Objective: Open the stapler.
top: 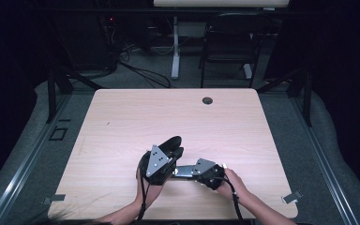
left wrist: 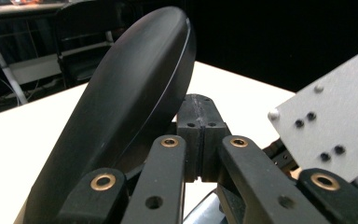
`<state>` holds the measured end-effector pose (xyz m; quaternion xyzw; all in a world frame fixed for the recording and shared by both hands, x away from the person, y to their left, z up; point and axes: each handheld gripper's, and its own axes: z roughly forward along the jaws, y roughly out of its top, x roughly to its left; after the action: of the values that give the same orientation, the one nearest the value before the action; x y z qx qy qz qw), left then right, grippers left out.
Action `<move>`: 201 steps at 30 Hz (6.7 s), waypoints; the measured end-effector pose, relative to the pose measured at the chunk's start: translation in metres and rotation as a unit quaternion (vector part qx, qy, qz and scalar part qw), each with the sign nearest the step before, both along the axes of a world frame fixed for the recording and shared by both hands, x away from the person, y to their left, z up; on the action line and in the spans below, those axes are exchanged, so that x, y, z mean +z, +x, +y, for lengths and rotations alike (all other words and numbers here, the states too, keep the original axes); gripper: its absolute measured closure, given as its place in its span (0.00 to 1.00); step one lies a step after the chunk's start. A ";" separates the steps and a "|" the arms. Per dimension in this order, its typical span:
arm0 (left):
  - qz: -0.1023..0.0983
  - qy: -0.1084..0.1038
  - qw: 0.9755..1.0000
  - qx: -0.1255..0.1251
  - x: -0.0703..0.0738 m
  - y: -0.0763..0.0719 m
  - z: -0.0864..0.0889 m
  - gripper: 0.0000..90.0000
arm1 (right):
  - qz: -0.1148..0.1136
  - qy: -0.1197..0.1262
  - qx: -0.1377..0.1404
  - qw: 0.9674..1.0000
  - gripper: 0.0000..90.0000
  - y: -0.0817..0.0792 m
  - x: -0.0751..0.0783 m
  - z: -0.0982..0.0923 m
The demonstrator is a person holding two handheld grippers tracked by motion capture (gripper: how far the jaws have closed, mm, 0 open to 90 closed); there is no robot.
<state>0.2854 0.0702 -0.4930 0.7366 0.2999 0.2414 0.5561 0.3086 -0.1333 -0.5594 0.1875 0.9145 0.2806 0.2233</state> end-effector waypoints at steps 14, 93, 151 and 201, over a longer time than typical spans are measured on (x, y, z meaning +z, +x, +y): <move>-0.004 -0.003 1.000 0.015 0.005 0.001 0.005 1.00 | -0.002 0.003 0.001 1.000 1.00 0.000 0.000 0.001; -0.028 -0.031 0.993 0.110 0.029 -0.003 0.056 1.00 | -0.006 -0.004 0.006 1.000 1.00 -0.001 -0.001 0.003; -0.018 -0.047 0.987 0.151 0.033 -0.003 0.093 0.99 | -0.007 -0.001 0.002 1.000 1.00 -0.002 -0.002 0.004; 0.045 -0.062 0.979 0.189 0.024 0.011 0.134 0.96 | -0.017 -0.014 0.005 1.000 1.00 -0.003 -0.002 0.005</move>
<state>0.2961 0.2043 -0.4691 0.6409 0.4728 0.2891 0.5311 0.3056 -0.1286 -0.5614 0.1753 0.9152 0.2718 0.2406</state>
